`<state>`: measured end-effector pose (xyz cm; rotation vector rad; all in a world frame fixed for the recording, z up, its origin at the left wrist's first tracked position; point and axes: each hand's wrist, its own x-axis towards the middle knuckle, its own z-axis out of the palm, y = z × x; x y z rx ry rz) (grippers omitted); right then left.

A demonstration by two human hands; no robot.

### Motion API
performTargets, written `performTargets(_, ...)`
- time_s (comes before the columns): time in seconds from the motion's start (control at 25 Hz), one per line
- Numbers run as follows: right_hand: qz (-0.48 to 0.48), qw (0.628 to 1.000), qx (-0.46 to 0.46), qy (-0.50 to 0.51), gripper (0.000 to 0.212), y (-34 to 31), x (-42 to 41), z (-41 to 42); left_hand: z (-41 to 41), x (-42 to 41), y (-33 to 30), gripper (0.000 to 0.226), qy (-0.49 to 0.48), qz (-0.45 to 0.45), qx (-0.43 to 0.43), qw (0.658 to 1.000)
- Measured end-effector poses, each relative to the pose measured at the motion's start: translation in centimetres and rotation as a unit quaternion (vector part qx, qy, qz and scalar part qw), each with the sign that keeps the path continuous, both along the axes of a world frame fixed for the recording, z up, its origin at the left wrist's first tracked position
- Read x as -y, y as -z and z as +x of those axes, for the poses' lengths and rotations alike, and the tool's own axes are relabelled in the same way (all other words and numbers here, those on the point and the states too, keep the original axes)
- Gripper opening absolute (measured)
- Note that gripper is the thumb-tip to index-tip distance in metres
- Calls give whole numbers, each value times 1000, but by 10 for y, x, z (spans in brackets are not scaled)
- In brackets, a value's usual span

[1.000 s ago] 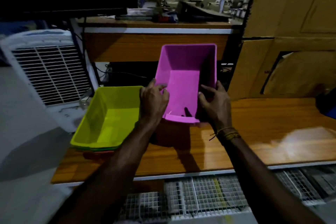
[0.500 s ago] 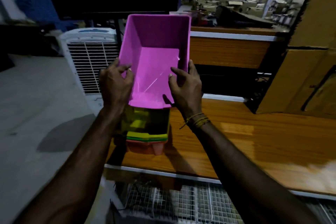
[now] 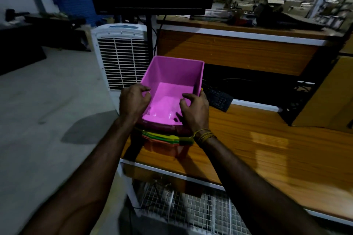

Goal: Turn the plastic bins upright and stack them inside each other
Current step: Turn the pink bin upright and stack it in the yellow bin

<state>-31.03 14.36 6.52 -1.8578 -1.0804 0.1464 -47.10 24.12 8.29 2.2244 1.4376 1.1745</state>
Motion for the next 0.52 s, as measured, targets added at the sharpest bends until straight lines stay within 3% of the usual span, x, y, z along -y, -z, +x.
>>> performTargets(0.32, -102, 994, 42, -3, 36, 30, -9, 11, 26, -6, 42, 43, 7, -57, -163, 985)
performTargets(0.52, -180, 980, 87, -13, 45, 49, -9, 14, 27, -7, 70, 45, -4, -78, -195, 978)
